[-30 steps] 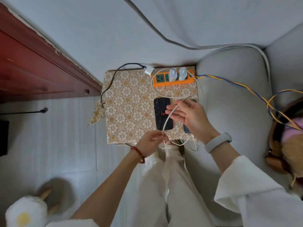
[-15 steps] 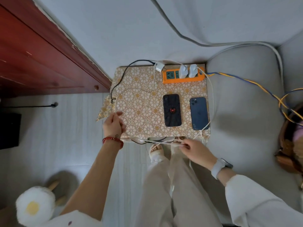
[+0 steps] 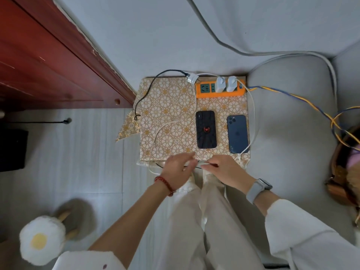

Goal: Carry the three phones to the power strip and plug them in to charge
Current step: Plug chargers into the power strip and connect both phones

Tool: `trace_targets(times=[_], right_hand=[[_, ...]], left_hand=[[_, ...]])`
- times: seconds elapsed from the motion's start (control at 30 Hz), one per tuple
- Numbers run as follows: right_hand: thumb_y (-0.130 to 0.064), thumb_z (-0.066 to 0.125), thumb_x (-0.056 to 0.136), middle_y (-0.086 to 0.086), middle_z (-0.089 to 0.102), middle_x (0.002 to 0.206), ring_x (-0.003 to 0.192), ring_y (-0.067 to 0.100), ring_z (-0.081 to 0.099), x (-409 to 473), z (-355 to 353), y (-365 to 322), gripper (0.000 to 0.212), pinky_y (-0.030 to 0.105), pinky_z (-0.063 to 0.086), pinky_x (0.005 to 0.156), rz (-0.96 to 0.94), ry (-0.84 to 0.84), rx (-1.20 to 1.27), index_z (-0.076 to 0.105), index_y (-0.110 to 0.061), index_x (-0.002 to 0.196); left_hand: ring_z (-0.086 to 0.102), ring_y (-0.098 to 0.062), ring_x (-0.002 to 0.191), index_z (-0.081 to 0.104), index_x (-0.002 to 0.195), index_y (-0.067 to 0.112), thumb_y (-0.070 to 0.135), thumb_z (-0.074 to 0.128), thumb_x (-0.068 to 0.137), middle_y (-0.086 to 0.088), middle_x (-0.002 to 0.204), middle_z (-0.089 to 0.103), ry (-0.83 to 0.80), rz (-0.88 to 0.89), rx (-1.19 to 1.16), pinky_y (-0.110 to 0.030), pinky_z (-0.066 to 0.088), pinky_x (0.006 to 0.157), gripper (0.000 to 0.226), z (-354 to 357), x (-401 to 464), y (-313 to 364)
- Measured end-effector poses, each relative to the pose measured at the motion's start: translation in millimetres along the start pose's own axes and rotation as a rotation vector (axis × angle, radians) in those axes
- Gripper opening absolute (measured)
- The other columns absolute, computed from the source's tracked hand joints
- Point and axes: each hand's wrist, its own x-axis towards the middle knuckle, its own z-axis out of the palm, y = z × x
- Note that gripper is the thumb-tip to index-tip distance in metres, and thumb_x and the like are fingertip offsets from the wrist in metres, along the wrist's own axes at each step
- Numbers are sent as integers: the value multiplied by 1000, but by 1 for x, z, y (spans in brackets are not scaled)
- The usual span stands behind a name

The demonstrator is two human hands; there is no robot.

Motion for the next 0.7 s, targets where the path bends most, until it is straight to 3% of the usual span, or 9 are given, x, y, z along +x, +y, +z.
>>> trace_targets(times=[0.07,0.13,0.27,0.33,0.43,0.5,0.57,0.63,0.7], right_hand=[[-25,58,86,5,53,61,60,17,46,0,-3,5,27,30,34,61,9,-21,19,63,-13,62],[-26,57,87,16,61,71,65,20,49,-4,-9,18,28,20,33,59,42,-43,27,66,-1,77],[-24,53,90,-7,56,64,61,7,47,-19,-23,47,20,8,36,58,86,13,72,62,-12,76],[-21,51,91,-13,53,66,62,4,47,-23,-27,52,17,10,36,58,101,53,107,64,-15,81],[-13,47,92,-16,55,65,57,3,46,-23,-24,41,20,7,36,56,48,29,117,62,-10,79],[-11,45,92,-6,63,70,58,-1,52,-19,-18,27,23,12,37,57,4,-32,136,63,-1,82],[-9,46,92,-12,58,65,57,-12,51,-14,-13,14,22,14,37,57,-56,-46,164,63,-2,81],[-9,48,91,-19,50,62,54,-9,49,-9,-13,6,19,11,38,56,-89,-1,180,66,-8,85],[-14,52,90,-13,57,68,60,-3,51,-6,-18,6,18,7,38,59,-68,58,210,68,-6,90]], left_hand=[[58,-17,71,65,96,11,27,41,94,-4,74,66,-94,-2,9,-35,39,89,29,-1,-3,-1],[46,-14,55,63,83,7,22,42,93,-1,62,56,-22,-22,-5,-29,41,64,28,-7,-4,-9],[49,-22,59,60,74,10,12,41,91,-5,66,57,481,-251,-2,-23,30,48,25,-30,-7,-32],[53,-28,64,57,73,10,14,39,91,-11,69,61,526,-351,-6,-25,33,50,27,-40,-7,-42],[60,-32,83,60,86,6,19,43,91,-15,88,67,469,-280,119,-39,48,76,22,-39,-7,-39],[55,-28,106,57,109,8,26,47,89,-12,111,63,428,-99,183,-45,40,98,28,-28,-8,-22],[49,-23,115,49,123,13,36,45,86,-7,121,58,297,54,251,-45,33,105,44,-16,-6,-5],[57,-20,101,54,119,16,40,44,88,-4,105,66,107,135,255,-38,42,93,40,-9,-5,7],[58,-22,65,61,96,11,36,43,91,-3,68,64,-14,147,208,-29,44,63,31,-6,-5,9]])
